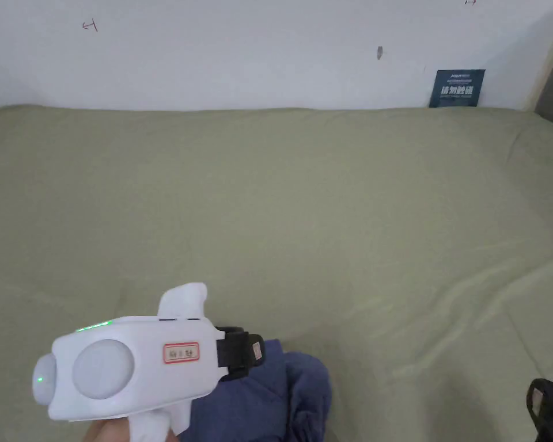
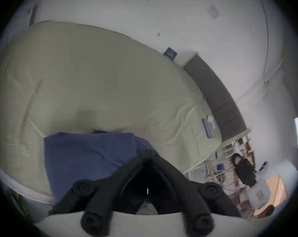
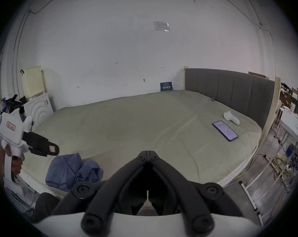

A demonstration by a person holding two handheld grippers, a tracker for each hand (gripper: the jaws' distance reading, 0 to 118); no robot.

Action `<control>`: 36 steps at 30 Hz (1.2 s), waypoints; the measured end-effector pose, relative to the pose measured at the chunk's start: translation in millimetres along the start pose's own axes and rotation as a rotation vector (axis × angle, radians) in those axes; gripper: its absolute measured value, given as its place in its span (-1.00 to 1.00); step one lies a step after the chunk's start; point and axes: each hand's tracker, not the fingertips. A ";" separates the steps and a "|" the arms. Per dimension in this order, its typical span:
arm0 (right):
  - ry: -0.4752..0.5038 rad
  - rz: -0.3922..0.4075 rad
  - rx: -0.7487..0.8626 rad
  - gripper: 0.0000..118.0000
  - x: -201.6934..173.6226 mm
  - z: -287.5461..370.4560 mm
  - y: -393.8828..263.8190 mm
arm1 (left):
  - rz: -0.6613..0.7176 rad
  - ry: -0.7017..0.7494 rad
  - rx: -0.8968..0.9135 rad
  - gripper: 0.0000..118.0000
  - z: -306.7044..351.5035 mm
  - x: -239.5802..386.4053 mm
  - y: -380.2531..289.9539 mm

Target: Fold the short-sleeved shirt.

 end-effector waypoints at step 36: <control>0.996 -0.416 -0.793 -1.00 -139.1 -206.7 -60.8 | 0.090 0.069 -0.089 -1.00 46.4 -117.8 -29.1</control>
